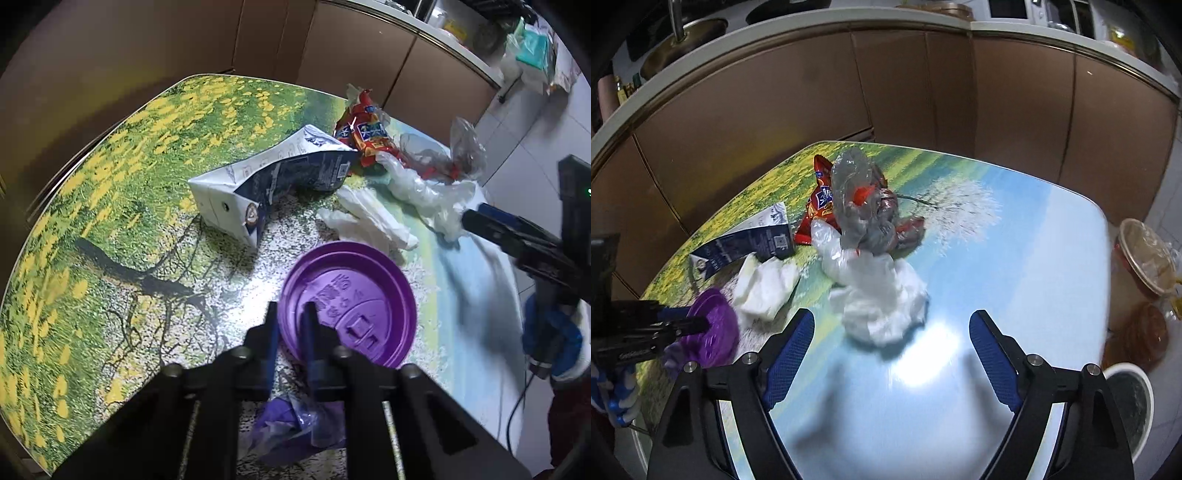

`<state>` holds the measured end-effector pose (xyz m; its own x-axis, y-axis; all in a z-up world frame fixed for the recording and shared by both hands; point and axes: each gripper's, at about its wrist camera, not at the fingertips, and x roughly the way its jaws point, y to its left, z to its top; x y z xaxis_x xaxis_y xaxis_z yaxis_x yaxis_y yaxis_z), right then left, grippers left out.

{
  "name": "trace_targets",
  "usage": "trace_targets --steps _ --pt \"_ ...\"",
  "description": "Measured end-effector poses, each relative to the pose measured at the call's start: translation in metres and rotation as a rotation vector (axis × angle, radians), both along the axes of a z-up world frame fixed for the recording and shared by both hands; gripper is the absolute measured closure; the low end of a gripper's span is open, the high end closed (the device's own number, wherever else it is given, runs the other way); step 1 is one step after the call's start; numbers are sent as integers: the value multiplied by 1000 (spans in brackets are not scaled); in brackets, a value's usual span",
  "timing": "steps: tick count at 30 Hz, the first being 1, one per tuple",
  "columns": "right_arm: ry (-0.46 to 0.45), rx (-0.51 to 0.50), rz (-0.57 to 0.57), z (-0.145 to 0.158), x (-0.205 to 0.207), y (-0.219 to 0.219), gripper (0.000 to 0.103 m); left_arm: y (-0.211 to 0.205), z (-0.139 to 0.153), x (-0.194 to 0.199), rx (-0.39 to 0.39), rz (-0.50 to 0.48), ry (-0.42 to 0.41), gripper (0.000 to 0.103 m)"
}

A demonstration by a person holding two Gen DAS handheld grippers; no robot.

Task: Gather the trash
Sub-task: 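Grasp the purple cup lid with the left gripper while the right grasps the white tissue, then carry the lid and tissue over the white bin and open both grippers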

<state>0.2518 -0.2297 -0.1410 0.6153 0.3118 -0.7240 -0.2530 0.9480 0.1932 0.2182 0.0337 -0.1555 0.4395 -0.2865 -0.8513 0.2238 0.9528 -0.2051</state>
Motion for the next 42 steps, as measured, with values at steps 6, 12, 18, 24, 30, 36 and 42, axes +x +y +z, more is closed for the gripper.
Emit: trace_targets --steps 6,12,18,24,30,36,42 --pt "65 19 32 -15 15 7 40 5 4 -7 -15 37 -16 99" --pt "83 27 52 -19 -19 -1 76 6 14 -18 -39 58 -41 99" --pt "41 59 90 -2 -59 -7 79 5 31 -37 -68 73 -72 99" --pt "-19 114 104 24 -101 -17 80 5 54 -53 -80 108 -114 99" --pt "-76 159 81 41 -133 -46 80 -5 79 -64 -74 120 -153 100" --pt "-113 174 -33 41 -159 -104 80 -57 94 -59 -76 43 -164 100" --pt "-80 164 -216 14 -175 -182 80 -161 93 -43 -78 -118 -154 100"
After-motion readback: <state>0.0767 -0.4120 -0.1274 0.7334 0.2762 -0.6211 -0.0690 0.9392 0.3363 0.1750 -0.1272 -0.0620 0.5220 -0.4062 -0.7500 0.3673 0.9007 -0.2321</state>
